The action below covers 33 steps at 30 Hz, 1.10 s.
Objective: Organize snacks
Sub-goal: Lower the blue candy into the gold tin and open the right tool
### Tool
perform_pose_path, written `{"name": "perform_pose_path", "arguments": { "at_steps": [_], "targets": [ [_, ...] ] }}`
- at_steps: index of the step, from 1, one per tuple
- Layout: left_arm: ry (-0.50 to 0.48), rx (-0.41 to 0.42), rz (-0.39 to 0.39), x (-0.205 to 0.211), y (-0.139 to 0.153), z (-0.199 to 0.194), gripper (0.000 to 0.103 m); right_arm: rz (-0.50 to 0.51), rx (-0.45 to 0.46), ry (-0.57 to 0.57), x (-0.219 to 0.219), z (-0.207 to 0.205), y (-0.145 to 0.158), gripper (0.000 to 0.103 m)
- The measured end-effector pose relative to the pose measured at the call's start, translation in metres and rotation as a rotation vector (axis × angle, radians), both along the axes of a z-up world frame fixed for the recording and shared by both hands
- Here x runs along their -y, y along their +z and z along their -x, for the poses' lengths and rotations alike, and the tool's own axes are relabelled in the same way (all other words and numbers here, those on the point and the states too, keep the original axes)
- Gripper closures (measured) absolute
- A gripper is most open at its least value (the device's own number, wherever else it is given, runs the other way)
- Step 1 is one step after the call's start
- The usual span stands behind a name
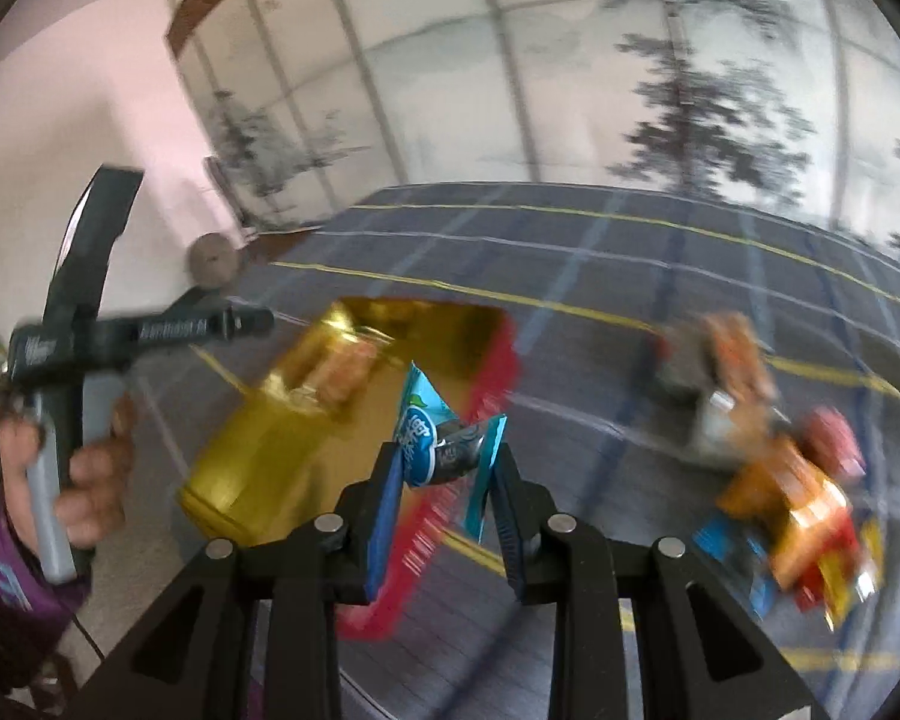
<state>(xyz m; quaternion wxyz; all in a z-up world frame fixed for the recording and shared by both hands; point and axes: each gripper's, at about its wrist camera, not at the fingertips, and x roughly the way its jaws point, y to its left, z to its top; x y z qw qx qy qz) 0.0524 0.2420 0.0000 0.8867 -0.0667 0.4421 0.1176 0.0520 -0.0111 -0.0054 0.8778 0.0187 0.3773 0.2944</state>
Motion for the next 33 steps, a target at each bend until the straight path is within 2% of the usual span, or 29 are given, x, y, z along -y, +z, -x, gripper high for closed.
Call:
{"name": "perform_pose_path", "arguments": {
  "at_steps": [3,7,11,15,17,21,26,29,31,33],
  "targets": [
    [-0.003,-0.026,-0.005,-0.005,-0.006,0.017,0.016,0.002,-0.047,0.092,-0.034,-0.028,0.001,0.073],
    [-0.022,-0.056,-0.051,-0.002,-0.01,0.033,0.007,0.054,-0.075,0.153,-0.07,-0.052,-0.005,0.073],
    [-0.027,0.006,-0.015,-0.008,-0.004,0.05,0.001,0.098,-0.112,0.164,-0.096,-0.072,-0.018,0.073],
    [-0.045,0.044,0.128,-0.021,-0.002,0.058,0.001,0.136,-0.149,0.134,-0.11,-0.087,-0.033,0.073],
    [-0.037,0.064,0.134,-0.023,-0.001,0.06,0.001,0.147,-0.154,0.128,-0.115,-0.09,-0.038,0.073],
    [-0.078,0.112,0.086,-0.015,0.002,0.065,0.001,0.179,-0.158,0.107,-0.125,-0.098,-0.045,0.071],
    [-0.142,0.108,0.049,0.0,0.001,0.068,0.001,0.113,-0.181,0.058,-0.116,-0.105,-0.042,0.069],
    [-0.175,0.11,0.033,0.01,0.001,0.071,0.001,0.077,-0.114,0.004,-0.091,-0.096,-0.027,0.068],
    [-0.202,0.096,0.039,0.017,0.0,0.07,0.001,0.106,-0.06,-0.048,-0.067,-0.09,-0.017,0.066],
    [-0.219,0.096,0.039,0.023,-0.001,0.07,0.001,0.182,-0.014,-0.116,-0.034,-0.09,-0.009,0.062]
  ]
}}
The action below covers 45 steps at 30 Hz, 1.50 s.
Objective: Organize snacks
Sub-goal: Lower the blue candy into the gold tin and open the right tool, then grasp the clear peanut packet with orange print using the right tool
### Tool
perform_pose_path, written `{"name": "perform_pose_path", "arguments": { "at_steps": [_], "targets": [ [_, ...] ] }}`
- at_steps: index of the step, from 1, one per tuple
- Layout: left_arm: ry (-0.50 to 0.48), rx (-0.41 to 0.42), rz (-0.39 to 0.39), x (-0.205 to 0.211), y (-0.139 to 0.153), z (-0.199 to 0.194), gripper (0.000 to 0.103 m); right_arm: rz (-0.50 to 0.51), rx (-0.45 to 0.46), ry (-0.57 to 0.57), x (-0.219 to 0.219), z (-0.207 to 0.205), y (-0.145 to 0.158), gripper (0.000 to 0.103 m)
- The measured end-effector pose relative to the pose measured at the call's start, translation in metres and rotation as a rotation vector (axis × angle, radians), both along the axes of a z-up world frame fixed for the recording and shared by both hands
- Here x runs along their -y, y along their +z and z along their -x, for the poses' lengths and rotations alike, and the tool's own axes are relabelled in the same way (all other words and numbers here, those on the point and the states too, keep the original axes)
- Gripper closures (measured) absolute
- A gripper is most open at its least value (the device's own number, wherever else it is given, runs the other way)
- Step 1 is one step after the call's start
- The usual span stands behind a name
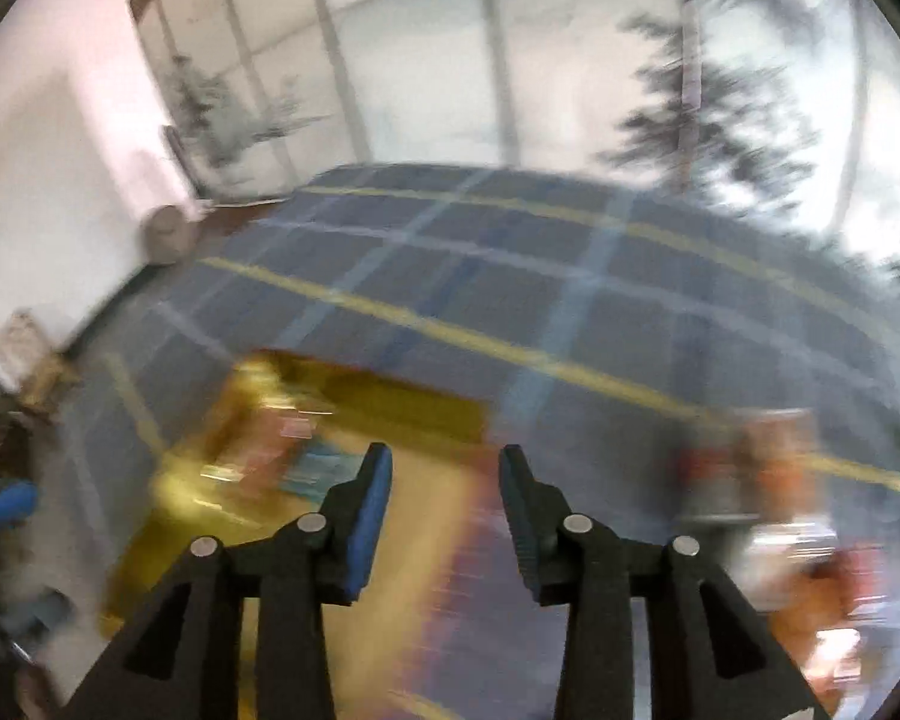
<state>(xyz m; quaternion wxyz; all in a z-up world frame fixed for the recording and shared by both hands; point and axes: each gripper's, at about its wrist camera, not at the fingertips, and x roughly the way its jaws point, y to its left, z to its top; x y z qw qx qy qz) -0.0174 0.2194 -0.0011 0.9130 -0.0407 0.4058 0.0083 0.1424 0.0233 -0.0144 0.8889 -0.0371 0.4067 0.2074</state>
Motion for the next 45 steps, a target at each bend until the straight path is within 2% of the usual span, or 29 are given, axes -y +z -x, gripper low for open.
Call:
{"name": "perform_pose_path", "arguments": {
  "at_steps": [3,4,6,8,14,22,24,26,28,30,33,35,37,39,41,45],
  "targets": [
    [-0.022,-0.009,-0.003,0.01,-0.002,-0.002,0.001,0.116,-0.018,-0.1,0.054,-0.02,0.0,0.058],
    [-0.028,-0.01,0.0,0.013,-0.003,-0.003,0.001,0.146,-0.057,-0.122,0.072,-0.03,-0.004,0.057],
    [-0.045,-0.014,0.0,0.02,-0.004,-0.003,0.001,0.195,-0.118,-0.153,0.098,-0.046,-0.016,0.057],
    [-0.058,-0.015,-0.013,0.026,-0.004,-0.004,0.001,0.221,-0.125,-0.166,0.11,-0.053,-0.02,0.057],
    [-0.076,-0.042,-0.035,0.036,-0.011,-0.01,0.001,0.22,-0.144,-0.156,0.114,-0.074,-0.027,0.054],
    [-0.1,-0.056,-0.054,0.049,-0.014,-0.014,0.001,0.153,-0.197,-0.136,0.115,-0.089,-0.041,0.051],
    [-0.105,-0.056,-0.058,0.052,-0.014,-0.015,0.001,0.147,-0.199,-0.135,0.114,-0.089,-0.041,0.065],
    [-0.113,-0.063,-0.061,0.057,-0.014,-0.016,0.001,0.175,-0.186,-0.124,0.112,-0.086,-0.04,0.066],
    [-0.121,-0.068,-0.064,0.062,-0.013,-0.018,0.001,0.166,-0.166,-0.123,0.116,-0.076,-0.036,0.066],
    [-0.137,-0.063,-0.068,0.068,-0.01,-0.018,0.001,0.1,-0.119,-0.153,0.132,-0.058,-0.021,0.066],
    [-0.172,-0.054,-0.078,0.082,-0.007,-0.018,0.001,-0.036,-0.062,-0.231,0.176,-0.013,0.003,0.066],
    [-0.203,-0.054,-0.082,0.093,-0.005,-0.018,0.001,-0.075,-0.022,-0.319,0.214,0.026,0.012,0.066],
    [-0.257,-0.067,-0.069,0.109,-0.004,-0.02,0.001,-0.094,-0.02,-0.393,0.249,0.057,0.01,0.066],
    [-0.319,-0.096,-0.023,0.128,-0.002,-0.024,0.001,-0.049,-0.036,-0.469,0.284,0.084,-0.001,0.066],
    [-0.356,-0.123,0.021,0.142,-0.001,-0.029,0.001,-0.02,-0.057,-0.522,0.31,0.101,-0.015,0.066],
    [-0.416,-0.18,0.085,0.177,-0.004,-0.043,0.001,-0.036,-0.056,-0.607,0.347,0.122,-0.029,0.066]
  ]
}}
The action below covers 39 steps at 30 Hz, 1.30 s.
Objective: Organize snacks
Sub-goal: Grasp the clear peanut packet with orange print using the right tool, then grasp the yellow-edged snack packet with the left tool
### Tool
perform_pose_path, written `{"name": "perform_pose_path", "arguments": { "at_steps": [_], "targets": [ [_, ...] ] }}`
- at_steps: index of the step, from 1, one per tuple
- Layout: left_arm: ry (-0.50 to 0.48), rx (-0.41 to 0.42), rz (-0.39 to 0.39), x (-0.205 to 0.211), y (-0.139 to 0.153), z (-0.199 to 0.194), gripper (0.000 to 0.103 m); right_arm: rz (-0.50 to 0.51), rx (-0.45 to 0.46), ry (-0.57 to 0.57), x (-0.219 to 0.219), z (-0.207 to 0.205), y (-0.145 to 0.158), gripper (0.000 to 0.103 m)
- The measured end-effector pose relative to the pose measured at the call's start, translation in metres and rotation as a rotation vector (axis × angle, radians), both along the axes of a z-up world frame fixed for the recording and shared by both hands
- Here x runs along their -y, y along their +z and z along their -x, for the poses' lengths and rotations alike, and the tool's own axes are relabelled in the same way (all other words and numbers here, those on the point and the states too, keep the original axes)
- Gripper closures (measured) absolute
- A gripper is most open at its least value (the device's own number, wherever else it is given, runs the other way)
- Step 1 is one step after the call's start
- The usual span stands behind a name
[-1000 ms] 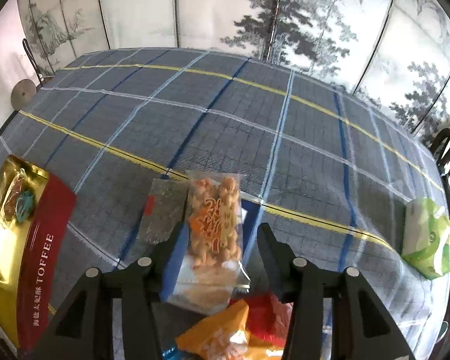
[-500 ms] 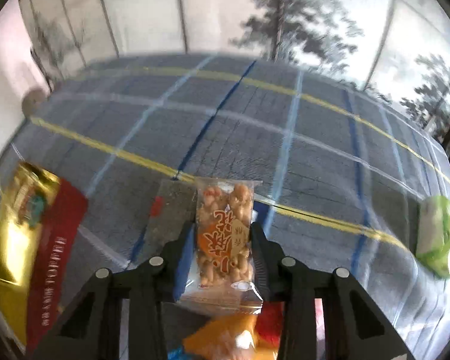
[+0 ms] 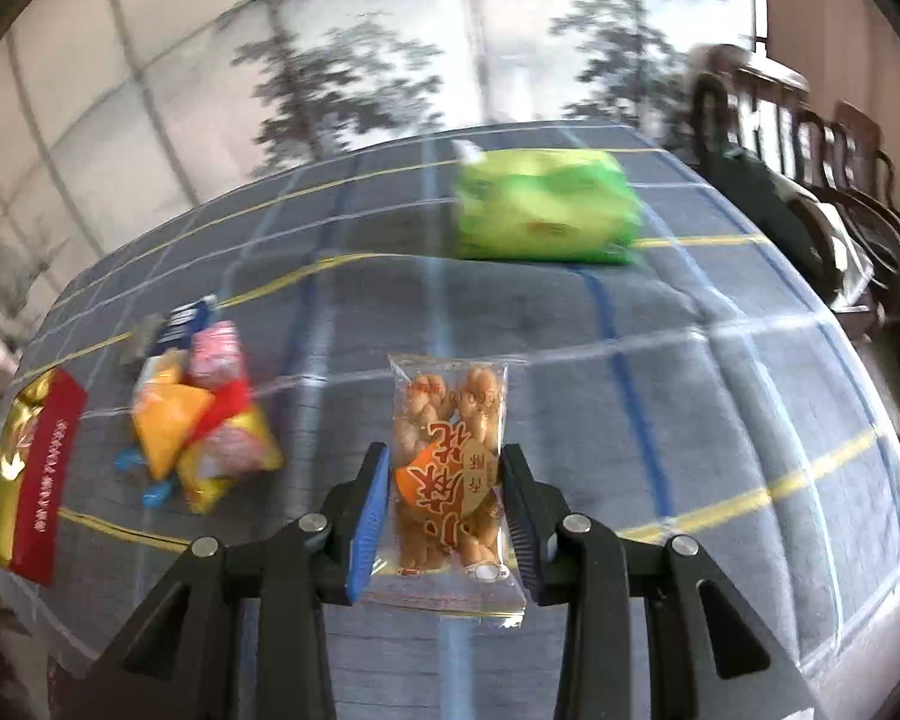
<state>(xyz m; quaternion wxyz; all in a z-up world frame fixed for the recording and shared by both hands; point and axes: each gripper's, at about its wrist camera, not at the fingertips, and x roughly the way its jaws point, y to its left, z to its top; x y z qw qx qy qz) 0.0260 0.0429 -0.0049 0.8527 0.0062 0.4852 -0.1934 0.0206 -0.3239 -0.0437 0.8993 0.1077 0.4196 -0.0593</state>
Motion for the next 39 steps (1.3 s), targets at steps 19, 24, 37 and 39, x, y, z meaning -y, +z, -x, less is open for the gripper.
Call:
{"name": "perform_pose_path", "arguments": {
  "at_steps": [19,24,37,39],
  "targets": [
    [-0.584,0.173,-0.277,0.216,-0.021,-0.013,0.013,-0.154,0.08,-0.06,0.045,0.014,-0.046,0.066],
    [-0.625,0.109,-0.32,0.231,-0.048,-0.03,0.016,-0.191,0.103,-0.056,0.049,0.016,-0.048,0.066],
    [-0.649,0.087,-0.442,0.247,-0.086,-0.047,0.078,-0.274,0.125,-0.055,0.058,0.017,-0.052,0.066],
    [-0.623,0.071,-0.375,0.241,-0.079,-0.046,0.08,-0.28,0.126,-0.057,0.059,0.017,-0.052,0.066]
  ]
}}
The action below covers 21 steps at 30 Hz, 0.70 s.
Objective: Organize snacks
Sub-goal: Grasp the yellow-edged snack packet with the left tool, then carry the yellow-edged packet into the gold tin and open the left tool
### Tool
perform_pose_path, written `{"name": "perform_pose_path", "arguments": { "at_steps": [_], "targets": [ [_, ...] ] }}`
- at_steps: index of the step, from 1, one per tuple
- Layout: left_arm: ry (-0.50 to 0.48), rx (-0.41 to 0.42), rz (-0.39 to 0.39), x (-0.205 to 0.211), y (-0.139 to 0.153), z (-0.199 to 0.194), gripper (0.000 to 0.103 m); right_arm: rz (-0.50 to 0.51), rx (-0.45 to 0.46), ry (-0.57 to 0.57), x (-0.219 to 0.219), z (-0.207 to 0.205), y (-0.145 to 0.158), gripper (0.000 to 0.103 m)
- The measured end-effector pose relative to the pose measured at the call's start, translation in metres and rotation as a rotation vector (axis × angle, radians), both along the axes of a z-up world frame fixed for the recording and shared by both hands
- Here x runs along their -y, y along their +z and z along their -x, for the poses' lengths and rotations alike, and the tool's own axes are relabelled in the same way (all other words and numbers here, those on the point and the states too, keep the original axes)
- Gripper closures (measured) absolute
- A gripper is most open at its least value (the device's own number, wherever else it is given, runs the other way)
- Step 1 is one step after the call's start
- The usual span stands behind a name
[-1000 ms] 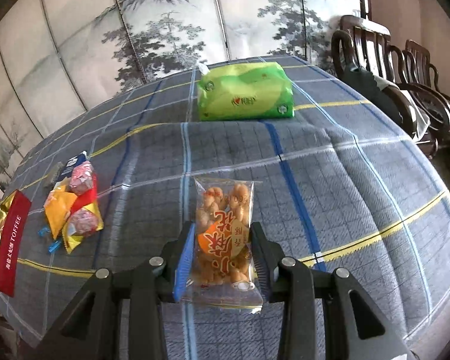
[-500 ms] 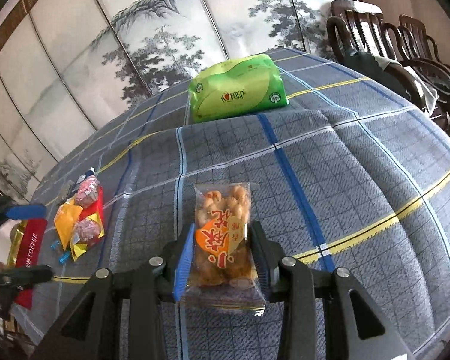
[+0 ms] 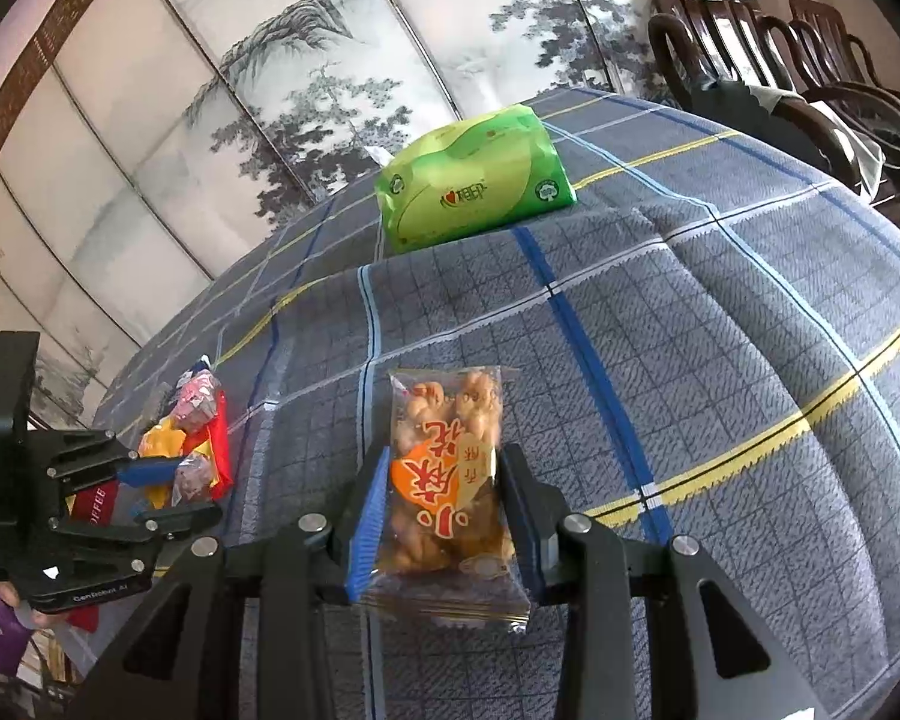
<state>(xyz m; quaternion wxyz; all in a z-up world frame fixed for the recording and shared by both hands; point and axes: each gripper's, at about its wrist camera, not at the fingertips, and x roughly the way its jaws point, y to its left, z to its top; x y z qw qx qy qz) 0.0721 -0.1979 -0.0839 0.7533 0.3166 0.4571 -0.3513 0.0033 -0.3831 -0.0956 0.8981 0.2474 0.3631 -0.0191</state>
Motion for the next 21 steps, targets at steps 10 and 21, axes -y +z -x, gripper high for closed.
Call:
{"name": "perform_pose_path", "arguments": {
  "at_steps": [10,21],
  "targets": [
    [0.257,-0.045,0.236,-0.064,0.05,0.046,0.08,0.091,-0.019,0.002,-0.008,-0.002,0.002,0.066],
    [0.506,-0.01,0.32,-0.161,0.079,0.063,0.08,0.142,-0.002,0.026,-0.043,0.01,0.018,0.066]
  ]
}}
